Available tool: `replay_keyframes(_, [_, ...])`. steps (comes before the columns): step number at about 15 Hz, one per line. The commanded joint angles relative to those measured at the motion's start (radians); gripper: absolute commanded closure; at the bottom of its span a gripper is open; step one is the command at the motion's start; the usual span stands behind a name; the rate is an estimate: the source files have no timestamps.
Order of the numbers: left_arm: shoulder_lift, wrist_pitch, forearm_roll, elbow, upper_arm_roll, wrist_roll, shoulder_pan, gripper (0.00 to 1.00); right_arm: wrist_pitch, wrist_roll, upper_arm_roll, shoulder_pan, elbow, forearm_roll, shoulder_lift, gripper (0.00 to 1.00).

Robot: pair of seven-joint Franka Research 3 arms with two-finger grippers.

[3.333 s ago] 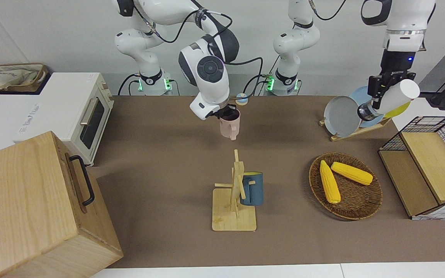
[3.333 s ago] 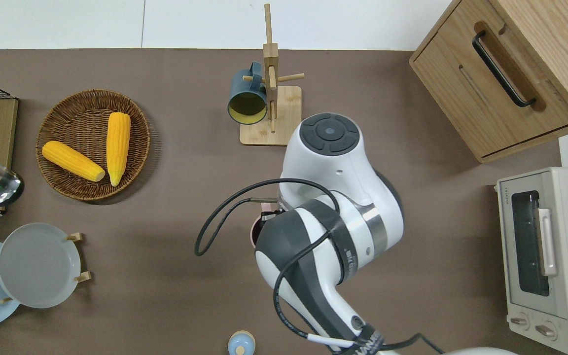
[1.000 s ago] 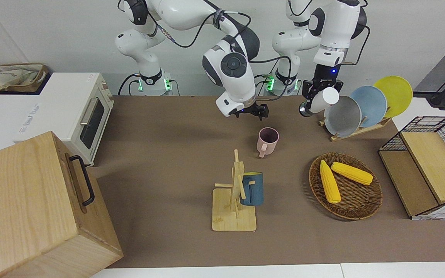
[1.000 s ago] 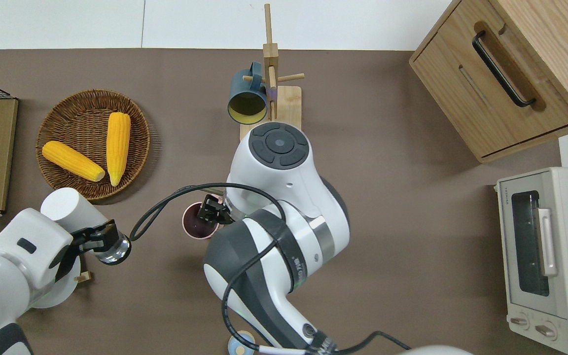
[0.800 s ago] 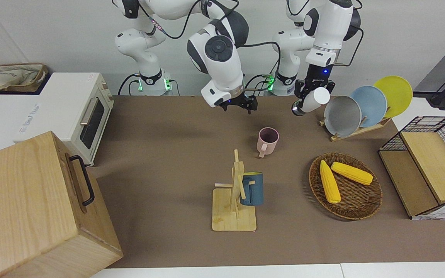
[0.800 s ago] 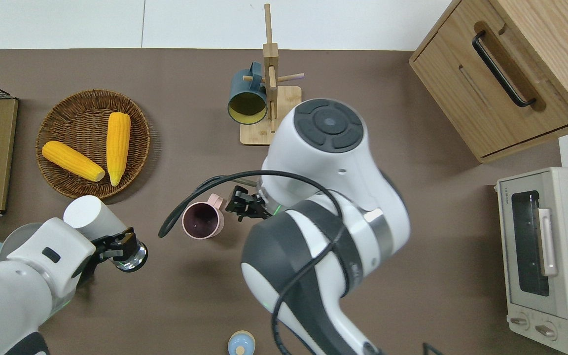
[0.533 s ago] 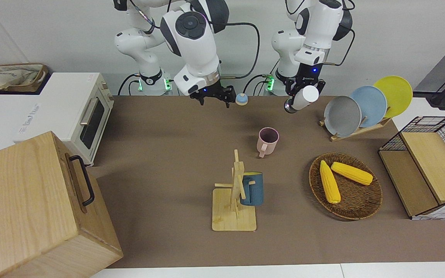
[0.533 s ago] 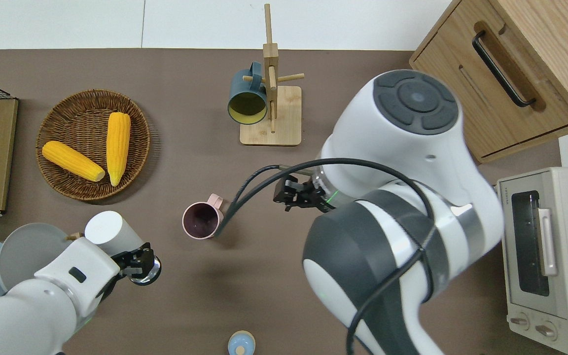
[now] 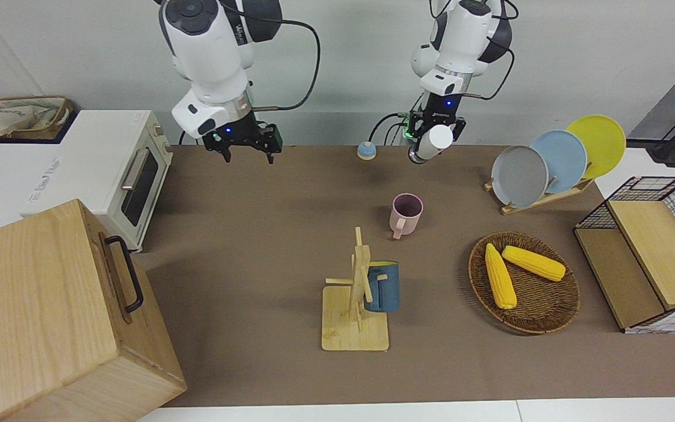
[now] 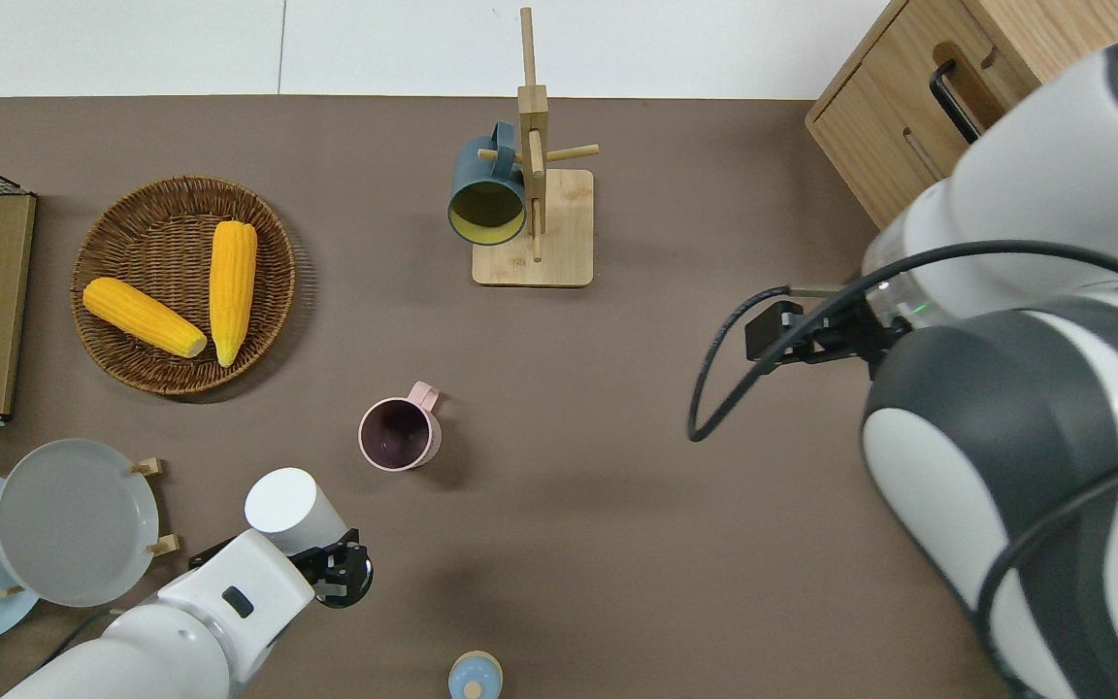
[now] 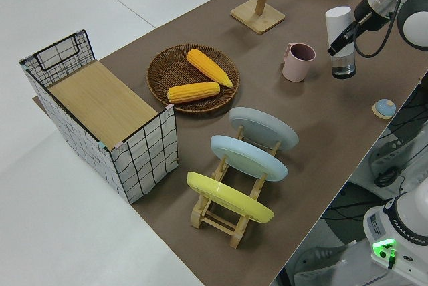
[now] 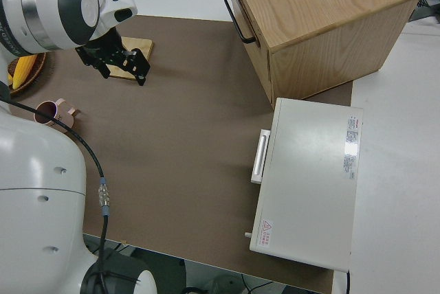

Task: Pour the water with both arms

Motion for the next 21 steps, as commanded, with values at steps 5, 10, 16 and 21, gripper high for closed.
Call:
replay_keyframes(5, [0.074,0.092,-0.039,-0.029,-0.061,-0.015,-0.037,1.0,-0.027,-0.278,0.035,-0.202,-0.034,-0.075,-0.071,0.007])
replay_keyframes(10, [0.161,0.1,-0.038,-0.006,-0.074,-0.009,-0.023,1.0,-0.045,-0.357,0.035,-0.288,-0.054,-0.075,-0.103,0.007])
replay_keyframes(16, [0.244,-0.007,-0.025,0.089,-0.071,-0.012,0.015,1.0,-0.044,-0.358,0.035,-0.296,-0.045,-0.058,-0.102,0.009])
replay_keyframes(21, [0.322,-0.135,-0.009,0.18,-0.068,-0.044,0.032,1.0,-0.042,-0.359,0.035,-0.294,-0.045,-0.052,-0.102,0.007])
